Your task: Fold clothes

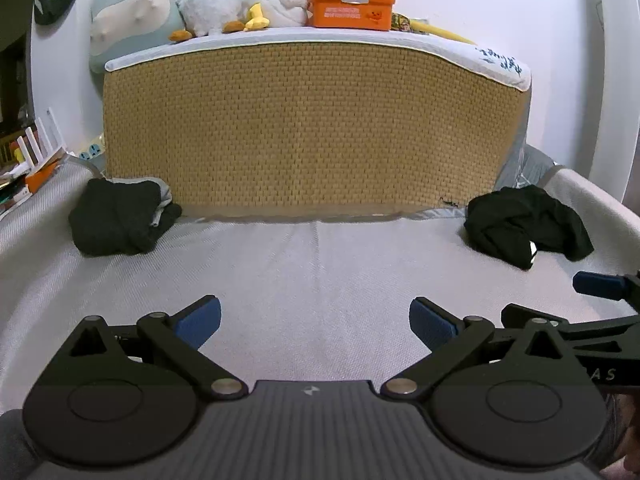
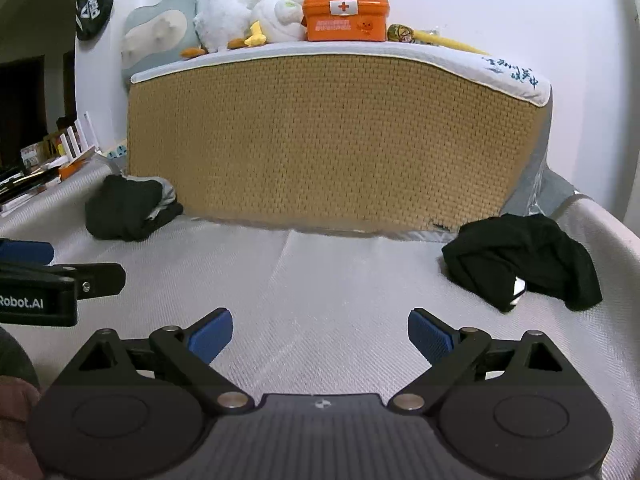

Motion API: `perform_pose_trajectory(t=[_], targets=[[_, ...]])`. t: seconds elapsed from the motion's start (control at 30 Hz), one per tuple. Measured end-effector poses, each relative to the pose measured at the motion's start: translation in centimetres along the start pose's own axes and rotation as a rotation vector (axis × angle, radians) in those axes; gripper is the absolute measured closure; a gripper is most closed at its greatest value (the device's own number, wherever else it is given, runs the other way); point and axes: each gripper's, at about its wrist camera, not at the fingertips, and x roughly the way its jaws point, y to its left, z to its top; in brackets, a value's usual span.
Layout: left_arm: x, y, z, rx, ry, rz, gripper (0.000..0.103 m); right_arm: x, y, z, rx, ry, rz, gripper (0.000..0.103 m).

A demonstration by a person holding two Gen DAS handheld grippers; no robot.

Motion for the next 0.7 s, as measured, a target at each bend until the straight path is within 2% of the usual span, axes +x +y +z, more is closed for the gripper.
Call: perform_pose_trajectory(t=[0.7], targets=[[-1.7,-0.1,-1.8,-0.016,0.038,-0.007,0.0,-2.6,0.5,-0.6,0.019,-0.013,-0.009,0.007]])
